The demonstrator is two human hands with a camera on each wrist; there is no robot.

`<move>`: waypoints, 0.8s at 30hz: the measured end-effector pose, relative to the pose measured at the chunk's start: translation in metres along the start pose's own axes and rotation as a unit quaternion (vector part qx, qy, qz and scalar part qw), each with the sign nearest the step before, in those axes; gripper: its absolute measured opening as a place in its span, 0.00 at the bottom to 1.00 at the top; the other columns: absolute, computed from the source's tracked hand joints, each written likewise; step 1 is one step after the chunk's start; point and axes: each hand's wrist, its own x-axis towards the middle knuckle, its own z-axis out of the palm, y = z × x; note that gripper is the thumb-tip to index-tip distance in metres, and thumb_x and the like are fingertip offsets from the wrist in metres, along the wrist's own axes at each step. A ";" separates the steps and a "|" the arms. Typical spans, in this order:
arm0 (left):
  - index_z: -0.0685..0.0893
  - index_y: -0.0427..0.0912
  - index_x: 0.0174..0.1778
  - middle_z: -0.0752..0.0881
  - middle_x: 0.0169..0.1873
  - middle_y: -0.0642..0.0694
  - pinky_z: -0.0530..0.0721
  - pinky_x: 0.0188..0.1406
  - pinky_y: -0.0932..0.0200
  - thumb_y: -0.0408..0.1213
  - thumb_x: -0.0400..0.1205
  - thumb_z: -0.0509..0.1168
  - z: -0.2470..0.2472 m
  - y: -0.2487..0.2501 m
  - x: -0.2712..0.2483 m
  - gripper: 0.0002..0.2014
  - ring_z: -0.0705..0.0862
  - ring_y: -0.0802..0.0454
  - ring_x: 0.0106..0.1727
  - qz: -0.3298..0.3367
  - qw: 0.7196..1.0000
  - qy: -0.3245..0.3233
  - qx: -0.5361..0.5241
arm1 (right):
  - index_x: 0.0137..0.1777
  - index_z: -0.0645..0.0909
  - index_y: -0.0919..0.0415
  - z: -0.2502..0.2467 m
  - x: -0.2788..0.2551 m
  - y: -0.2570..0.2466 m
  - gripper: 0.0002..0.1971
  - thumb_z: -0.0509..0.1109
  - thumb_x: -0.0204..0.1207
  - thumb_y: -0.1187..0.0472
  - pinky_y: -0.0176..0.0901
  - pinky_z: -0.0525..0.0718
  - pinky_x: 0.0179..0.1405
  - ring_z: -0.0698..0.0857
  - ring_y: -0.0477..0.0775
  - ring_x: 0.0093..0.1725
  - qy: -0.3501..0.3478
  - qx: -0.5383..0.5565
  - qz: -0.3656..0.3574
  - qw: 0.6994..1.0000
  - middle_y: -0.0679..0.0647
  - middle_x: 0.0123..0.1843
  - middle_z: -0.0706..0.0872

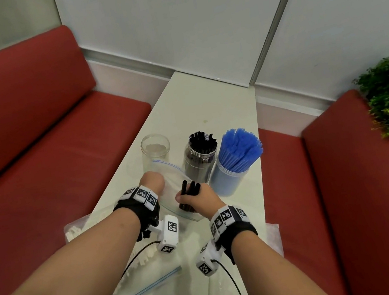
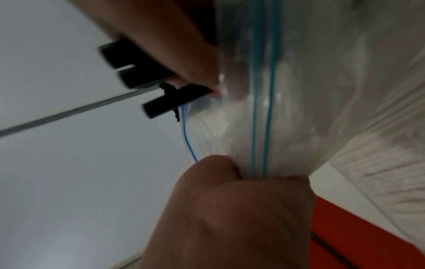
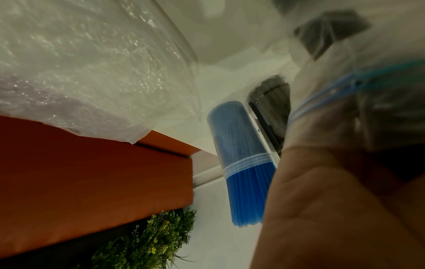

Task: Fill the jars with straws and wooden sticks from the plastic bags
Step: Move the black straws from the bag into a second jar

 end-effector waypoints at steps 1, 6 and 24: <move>0.75 0.35 0.74 0.79 0.72 0.41 0.75 0.69 0.57 0.36 0.88 0.59 0.003 -0.002 0.005 0.18 0.78 0.45 0.73 0.014 1.000 -0.001 0.012 | 0.43 0.90 0.62 -0.003 0.000 -0.003 0.01 0.78 0.73 0.65 0.51 0.86 0.51 0.86 0.52 0.44 -0.005 0.003 0.002 1.000 0.51 0.39 0.89; 0.58 0.34 0.82 0.73 0.75 0.34 0.72 0.36 0.63 0.33 0.88 0.55 0.013 -0.006 0.019 0.26 0.78 0.57 0.42 -0.067 0.986 -0.015 -0.151 | 0.38 0.87 0.54 -0.020 0.006 -0.016 0.05 0.76 0.73 0.64 0.52 0.90 0.48 0.85 0.51 0.43 -0.049 -0.039 0.022 0.998 0.52 0.39 0.87; 0.37 0.40 0.86 0.56 0.81 0.33 0.62 0.79 0.36 0.49 0.72 0.77 0.008 0.065 0.041 0.61 0.56 0.33 0.82 0.211 0.967 -0.115 0.091 | 0.44 0.90 0.60 -0.159 0.057 -0.128 0.02 0.76 0.76 0.66 0.44 0.90 0.41 0.93 0.57 0.49 -0.025 0.032 -0.043 0.998 0.64 0.49 0.93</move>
